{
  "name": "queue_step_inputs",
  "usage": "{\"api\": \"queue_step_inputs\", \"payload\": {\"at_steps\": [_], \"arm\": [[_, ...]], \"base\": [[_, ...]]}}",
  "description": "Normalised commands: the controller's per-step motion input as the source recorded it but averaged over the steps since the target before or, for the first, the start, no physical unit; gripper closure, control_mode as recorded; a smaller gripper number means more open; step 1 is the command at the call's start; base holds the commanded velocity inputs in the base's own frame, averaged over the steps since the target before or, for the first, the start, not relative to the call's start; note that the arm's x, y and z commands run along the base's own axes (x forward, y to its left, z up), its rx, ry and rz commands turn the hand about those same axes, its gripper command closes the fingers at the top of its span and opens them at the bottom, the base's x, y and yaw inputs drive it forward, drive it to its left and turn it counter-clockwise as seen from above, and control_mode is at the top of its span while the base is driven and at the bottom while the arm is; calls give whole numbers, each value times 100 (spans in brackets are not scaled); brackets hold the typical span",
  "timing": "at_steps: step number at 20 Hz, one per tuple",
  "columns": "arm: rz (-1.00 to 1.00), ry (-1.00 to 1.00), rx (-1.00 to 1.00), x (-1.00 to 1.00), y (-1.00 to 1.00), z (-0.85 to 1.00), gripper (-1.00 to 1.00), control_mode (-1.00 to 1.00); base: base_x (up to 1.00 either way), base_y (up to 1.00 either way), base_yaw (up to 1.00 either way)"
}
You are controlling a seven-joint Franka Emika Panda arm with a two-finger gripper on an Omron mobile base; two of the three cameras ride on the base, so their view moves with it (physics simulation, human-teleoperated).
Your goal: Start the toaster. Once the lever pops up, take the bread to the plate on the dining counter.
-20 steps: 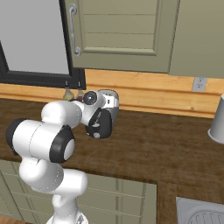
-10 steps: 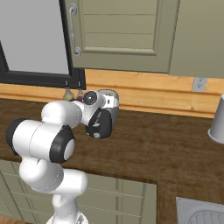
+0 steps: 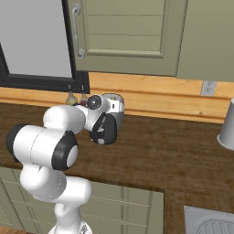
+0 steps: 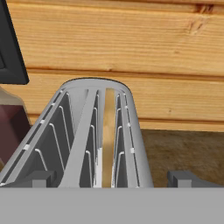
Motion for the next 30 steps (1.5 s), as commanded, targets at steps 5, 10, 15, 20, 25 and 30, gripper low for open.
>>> {"api": "queue_step_inputs", "payload": {"at_steps": [5, 10, 15, 20, 25, 30], "arm": [[0, 0, 0, 0, 0, 0, -100, -100], [0, 0, 0, 0, 0, 0, -100, -100], [0, 0, 0, 0, 0, 0, -100, -100], [0, 0, 0, 0, 0, 0, -100, -100], [0, 0, 0, 0, 0, 0, -100, -100], [0, 0, 0, 0, 0, 0, -100, -100]], "base": [[0, 0, 0], [0, 0, 0], [0, 0, 0], [0, 0, 0], [0, 0, 0], [0, 0, 0]]}}
